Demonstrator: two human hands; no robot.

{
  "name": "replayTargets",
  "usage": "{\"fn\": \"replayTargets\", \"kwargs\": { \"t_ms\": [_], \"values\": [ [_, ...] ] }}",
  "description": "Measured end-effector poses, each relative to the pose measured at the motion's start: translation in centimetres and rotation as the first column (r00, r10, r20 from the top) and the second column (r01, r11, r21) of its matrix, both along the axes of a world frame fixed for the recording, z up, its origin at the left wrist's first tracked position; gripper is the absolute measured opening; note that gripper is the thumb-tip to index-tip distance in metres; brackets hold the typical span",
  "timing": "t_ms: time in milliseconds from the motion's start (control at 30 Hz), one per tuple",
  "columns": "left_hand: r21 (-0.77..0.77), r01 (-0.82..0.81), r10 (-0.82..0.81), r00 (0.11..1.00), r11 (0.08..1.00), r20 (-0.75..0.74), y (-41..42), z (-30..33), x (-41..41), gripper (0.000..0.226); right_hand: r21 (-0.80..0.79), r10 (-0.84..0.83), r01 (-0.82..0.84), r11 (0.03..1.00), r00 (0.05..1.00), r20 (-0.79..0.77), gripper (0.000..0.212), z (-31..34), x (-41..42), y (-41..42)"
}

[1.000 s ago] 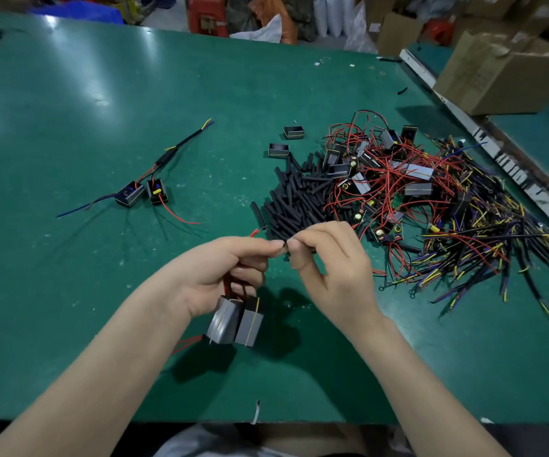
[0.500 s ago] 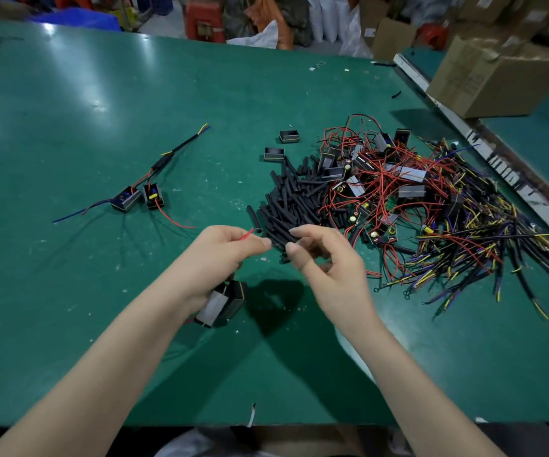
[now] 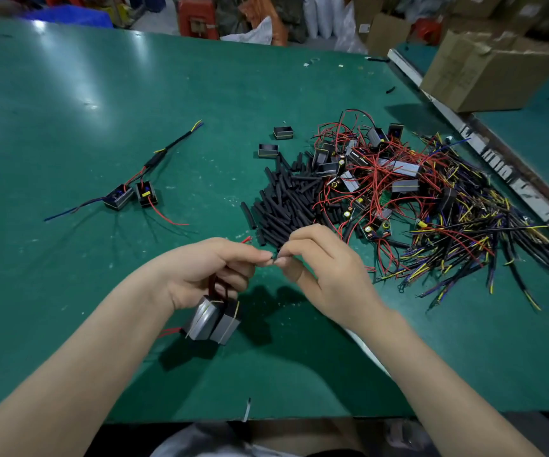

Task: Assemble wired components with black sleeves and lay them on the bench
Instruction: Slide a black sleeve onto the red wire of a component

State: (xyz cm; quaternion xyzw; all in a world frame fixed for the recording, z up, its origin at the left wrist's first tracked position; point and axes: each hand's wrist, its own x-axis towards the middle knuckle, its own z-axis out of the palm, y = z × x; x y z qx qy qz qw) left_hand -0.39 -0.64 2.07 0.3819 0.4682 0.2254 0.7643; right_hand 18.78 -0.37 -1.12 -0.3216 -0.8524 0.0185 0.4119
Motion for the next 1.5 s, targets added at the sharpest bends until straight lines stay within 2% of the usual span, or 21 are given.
{"fn": "replayTargets", "kwargs": {
  "t_ms": [100, 167, 233, 300, 367, 400, 467, 533, 600, 633, 700, 767, 867, 967, 1033, 1100, 1133, 1200, 1300, 1400, 1500],
  "values": [
    [0.107, -0.009, 0.016, 0.998, 0.994, -0.063, -0.2, -0.1, -0.1, 0.023, -0.257, -0.003, -0.022, 0.966, 0.995, -0.095, 0.018, 0.1, -0.5, -0.4],
    [0.252, -0.057, 0.097, 0.984, 0.966, -0.152, -0.5, 0.1, 0.0, 0.024, -0.543, -0.119, -0.004, 0.84, 0.974, -0.191, 0.019, 0.5, -1.3, -0.8],
    [0.476, -0.07, 0.234, 0.926, 0.877, -0.296, -0.7, 0.1, 0.2, 0.019, -0.815, -0.269, -0.079, 0.574, 0.922, -0.279, 0.025, 1.2, -2.3, -0.9],
    [0.687, 0.01, 0.369, 0.838, 0.726, -0.402, -0.9, -0.1, 0.3, 0.013, -0.94, -0.404, -0.221, 0.259, 0.86, -0.313, 0.028, 1.9, -2.5, -0.7],
    [0.799, 0.15, 0.42, 0.786, 0.583, -0.454, -1.3, 0.2, 0.4, 0.017, -0.909, -0.504, -0.414, -0.041, 0.794, -0.339, 0.027, 2.7, -2.4, -0.3],
    [0.817, 0.202, 0.425, 0.772, 0.541, -0.472, -1.5, 0.1, 0.4, 0.021, -0.862, -0.533, -0.484, -0.149, 0.774, -0.342, 0.027, 3.0, -2.3, -0.3],
    [0.804, 0.197, 0.416, 0.773, 0.561, -0.479, -1.6, -0.1, 0.3, 0.021, -0.817, -0.521, -0.528, -0.234, 0.777, -0.353, 0.026, 2.9, -2.1, -0.5],
    [0.76, 0.097, 0.404, 0.8, 0.643, -0.443, -1.5, -0.3, 0.2, 0.014, -0.86, -0.474, -0.488, -0.148, 0.798, -0.372, 0.023, 2.4, -2.1, -0.7],
    [0.676, -0.036, 0.379, 0.849, 0.736, -0.368, -1.4, -0.4, 0.2, 0.012, -0.922, -0.424, -0.373, 0.102, 0.822, -0.379, 0.022, 1.8, -2.1, -0.9],
    [0.626, -0.089, 0.362, 0.874, 0.775, -0.324, -1.3, -0.4, 0.2, 0.015, -0.919, -0.39, -0.28, 0.278, 0.841, -0.374, 0.019, 1.4, -1.9, -1.1],
    [0.537, -0.151, 0.336, 0.903, 0.83, -0.266, -1.2, -0.2, 0.1, 0.02, -0.748, -0.303, -0.068, 0.66, 0.888, -0.347, 0.009, 0.7, -1.4, -1.3],
    [0.454, -0.161, 0.294, 0.925, 0.877, -0.241, -1.1, 0.0, 0.1, 0.029, -0.469, -0.205, 0.042, 0.882, 0.93, -0.304, 0.009, 0.1, -1.0, -1.3],
    [0.356, -0.141, 0.215, 0.96, 0.924, -0.177, -0.9, 0.2, 0.4, 0.04, -0.186, -0.137, 0.094, 0.978, 0.962, -0.234, 0.017, -0.8, -1.1, -1.3],
    [0.298, -0.143, 0.179, 0.979, 0.944, -0.095, -0.7, 0.1, 0.6, 0.035, -0.055, -0.158, 0.15, 0.987, 0.963, -0.217, 0.017, -0.8, -1.3, -1.2],
    [0.266, -0.144, 0.163, 0.985, 0.953, -0.051, -0.8, 0.1, 0.5, 0.032, -0.058, -0.135, 0.125, 0.99, 0.966, -0.222, 0.015, -0.6, -1.3, -1.2],
    [0.265, -0.126, 0.143, 0.989, 0.956, -0.045, -1.0, 0.1, 0.3, 0.031, -0.231, -0.107, 0.044, 0.972, 0.957, -0.268, 0.013, -0.2, -1.3, -1.4],
    [0.286, -0.113, 0.138, 0.988, 0.952, -0.069, -1.2, 0.1, 0.3, 0.03, -0.384, -0.124, -0.005, 0.923, 0.943, -0.31, 0.011, 0.0, -1.4, -1.5],
    [0.384, -0.103, 0.179, 0.97, 0.918, -0.167, -1.3, -0.1, 0.2, 0.032, -0.684, -0.224, -0.113, 0.721, 0.895, -0.385, 0.012, 0.5, -1.8, -1.8],
    [0.605, -0.089, 0.327, 0.897, 0.791, -0.296, -1.3, -0.8, 0.5, 0.021, -0.904, -0.405, -0.241, 0.352, 0.832, -0.38, 0.02, 1.1, -2.3, -1.6],
    [0.843, 0.146, 0.45, 0.792, 0.517, -0.413, -1.6, -1.2, 0.7, 0.013, -0.889, -0.559, -0.456, -0.043, 0.749, -0.357, 0.021, 1.7, -2.4, -1.1],
    [0.831, 0.533, 0.531, 0.663, 0.161, -0.528, -1.9, -1.3, 0.2, 0.021, -0.746, -0.614, -0.597, -0.293, 0.716, -0.332, 0.02, 1.8, -2.0, -0.9]
  ]
}}
